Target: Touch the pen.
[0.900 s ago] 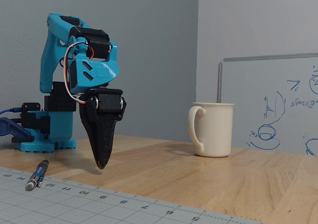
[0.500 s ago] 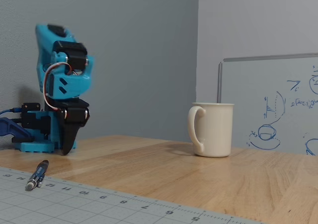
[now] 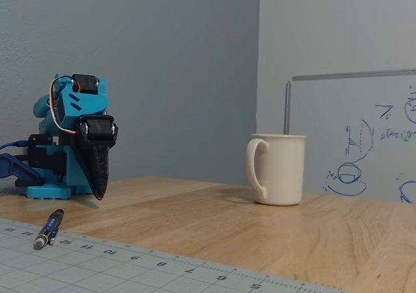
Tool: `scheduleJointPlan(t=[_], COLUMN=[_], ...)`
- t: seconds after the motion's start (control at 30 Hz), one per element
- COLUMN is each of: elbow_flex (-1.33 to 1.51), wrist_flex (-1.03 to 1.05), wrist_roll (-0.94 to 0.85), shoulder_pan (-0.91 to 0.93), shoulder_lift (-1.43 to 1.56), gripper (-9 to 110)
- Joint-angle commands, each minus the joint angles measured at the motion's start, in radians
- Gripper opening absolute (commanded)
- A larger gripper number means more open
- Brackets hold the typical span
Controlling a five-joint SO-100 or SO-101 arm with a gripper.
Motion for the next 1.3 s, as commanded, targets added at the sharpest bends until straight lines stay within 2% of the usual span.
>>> scheduleJointPlan(t=[0.0,0.27,0.7,1.0,1.27], elbow_flex=[-0.012,-0.094,-0.604,-0.844,-1.019], wrist_flex=[0.000,-0.021,-0.141,-0.230,-0.239], wrist_roll=[-0.005,-0.008,0.009,-0.008,0.006], shoulder_pan=[-0.002,0.003,0.023,0.206,0.225], shoulder_lift=[0.032,-0.017,-0.762,-1.140,-1.417], gripper=[1,1,1,1,1])
